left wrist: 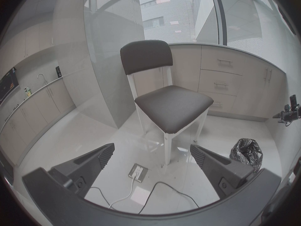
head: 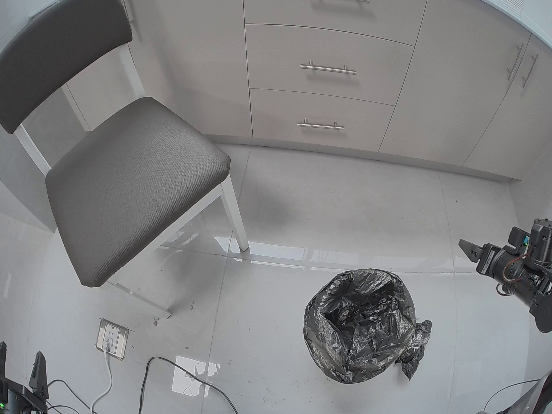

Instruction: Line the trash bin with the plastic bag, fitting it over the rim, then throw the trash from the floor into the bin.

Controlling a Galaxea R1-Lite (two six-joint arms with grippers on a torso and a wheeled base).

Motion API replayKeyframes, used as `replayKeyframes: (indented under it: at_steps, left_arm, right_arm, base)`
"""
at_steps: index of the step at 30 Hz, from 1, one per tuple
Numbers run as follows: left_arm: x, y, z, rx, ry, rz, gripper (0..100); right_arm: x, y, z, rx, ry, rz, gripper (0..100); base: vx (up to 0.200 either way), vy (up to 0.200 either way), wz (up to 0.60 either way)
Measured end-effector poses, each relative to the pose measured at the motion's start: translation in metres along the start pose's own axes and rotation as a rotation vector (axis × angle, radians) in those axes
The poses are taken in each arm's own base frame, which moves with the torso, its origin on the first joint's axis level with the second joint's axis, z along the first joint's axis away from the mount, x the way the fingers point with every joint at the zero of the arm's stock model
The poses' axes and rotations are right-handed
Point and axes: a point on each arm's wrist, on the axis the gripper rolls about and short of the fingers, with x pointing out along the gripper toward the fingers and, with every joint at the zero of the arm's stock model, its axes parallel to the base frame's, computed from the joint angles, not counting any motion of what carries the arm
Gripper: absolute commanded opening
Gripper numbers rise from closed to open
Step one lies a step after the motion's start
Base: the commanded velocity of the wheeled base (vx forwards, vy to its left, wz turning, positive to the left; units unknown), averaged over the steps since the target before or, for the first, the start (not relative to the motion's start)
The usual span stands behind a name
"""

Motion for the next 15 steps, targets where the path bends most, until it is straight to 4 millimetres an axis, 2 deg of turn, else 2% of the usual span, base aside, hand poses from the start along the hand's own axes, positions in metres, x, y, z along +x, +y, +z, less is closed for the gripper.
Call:
replayKeyframes:
  at_steps: [7,15]
  left_arm:
    - [0.005,-0.002,-0.011,-0.01,-0.116,-0.023,100]
    - [0.008,-0.005,-0.018,-0.007,-0.144,-0.109,100]
  right_arm:
    - [0.05,-0.002,-0.003,0.007,-0.023,-0.017,100]
    - [0.136,-0.017,-0.034,0.007,0.0,-0.094,100]
  base:
    - [0.0,0.0,0.0]
    - [0.0,0.0,0.0]
